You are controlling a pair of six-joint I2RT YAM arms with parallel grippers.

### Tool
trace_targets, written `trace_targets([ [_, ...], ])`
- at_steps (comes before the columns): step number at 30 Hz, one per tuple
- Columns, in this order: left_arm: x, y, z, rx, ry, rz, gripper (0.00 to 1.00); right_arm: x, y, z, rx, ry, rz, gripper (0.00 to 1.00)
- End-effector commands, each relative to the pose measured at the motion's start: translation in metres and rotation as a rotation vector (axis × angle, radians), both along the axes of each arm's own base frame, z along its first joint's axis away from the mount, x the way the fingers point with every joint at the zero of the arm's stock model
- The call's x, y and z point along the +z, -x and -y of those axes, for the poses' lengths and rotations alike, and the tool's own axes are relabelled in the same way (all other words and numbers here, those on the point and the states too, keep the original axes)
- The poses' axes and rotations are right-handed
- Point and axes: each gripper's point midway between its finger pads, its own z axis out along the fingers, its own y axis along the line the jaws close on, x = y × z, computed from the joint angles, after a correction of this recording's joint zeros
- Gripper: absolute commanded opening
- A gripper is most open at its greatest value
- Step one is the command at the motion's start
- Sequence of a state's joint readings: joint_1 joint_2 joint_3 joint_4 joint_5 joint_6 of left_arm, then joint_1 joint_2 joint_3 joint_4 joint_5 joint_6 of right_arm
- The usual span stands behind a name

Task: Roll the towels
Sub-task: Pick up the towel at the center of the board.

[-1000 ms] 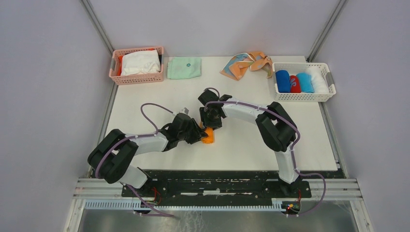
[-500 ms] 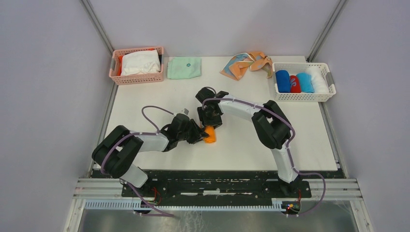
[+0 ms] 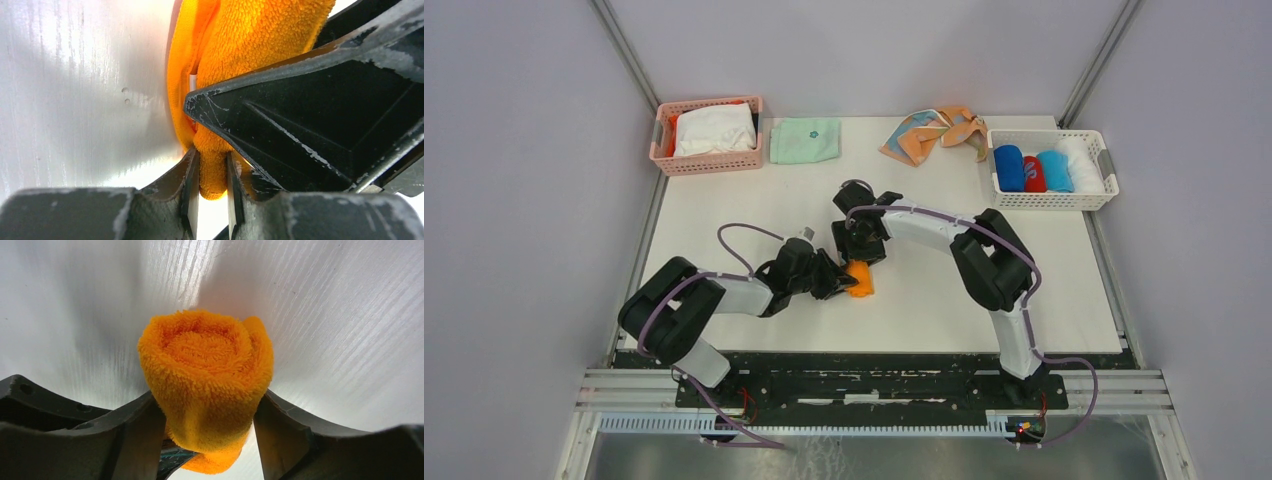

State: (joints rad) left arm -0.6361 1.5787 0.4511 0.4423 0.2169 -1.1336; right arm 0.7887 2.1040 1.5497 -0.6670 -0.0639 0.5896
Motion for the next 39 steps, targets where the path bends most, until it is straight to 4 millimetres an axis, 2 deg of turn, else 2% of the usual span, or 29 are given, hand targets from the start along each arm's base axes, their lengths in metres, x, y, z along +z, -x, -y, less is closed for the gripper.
trace_targets([
  [1,-0.073,0.054,-0.044,-0.006,-0.243,-0.238,0.23,-0.042,0.037,-0.004,0.03,0.025,-0.124,0.69],
  [4,-0.072,0.053,-0.042,-0.009,-0.243,-0.234,0.22,-0.047,0.039,0.005,0.069,0.154,-0.101,0.69],
  [12,-0.069,0.05,-0.045,0.006,-0.249,-0.211,0.24,-0.077,0.06,0.038,0.114,0.432,-0.146,0.65],
  [16,-0.06,0.044,-0.044,0.01,-0.239,-0.17,0.29,-0.082,0.063,0.054,0.127,0.522,-0.147,0.55],
  [20,-0.038,0.034,-0.044,0.023,-0.225,-0.084,0.41,-0.075,0.052,0.062,0.136,0.556,-0.103,0.43],
  [24,-0.002,0.021,-0.048,0.041,-0.242,0.014,0.53,-0.059,0.036,0.063,0.144,0.534,-0.056,0.39],
  [27,0.032,0.009,-0.058,0.061,-0.294,0.099,0.58,-0.037,0.019,0.067,0.148,0.504,-0.009,0.34],
  [30,0.073,-0.004,-0.077,0.091,-0.376,0.194,0.62,-0.012,0.0,0.075,0.155,0.426,0.014,0.26],
  [31,0.092,-0.01,-0.085,0.098,-0.411,0.236,0.63,-0.002,-0.008,0.08,0.164,0.408,0.027,0.25],
  [34,0.133,-0.024,-0.111,0.128,-0.514,0.324,0.66,0.03,-0.032,0.103,0.173,0.359,0.057,0.22],
  [39,0.204,-0.044,-0.151,0.167,-0.688,0.495,0.69,0.092,-0.074,0.168,0.167,0.356,0.126,0.19],
])
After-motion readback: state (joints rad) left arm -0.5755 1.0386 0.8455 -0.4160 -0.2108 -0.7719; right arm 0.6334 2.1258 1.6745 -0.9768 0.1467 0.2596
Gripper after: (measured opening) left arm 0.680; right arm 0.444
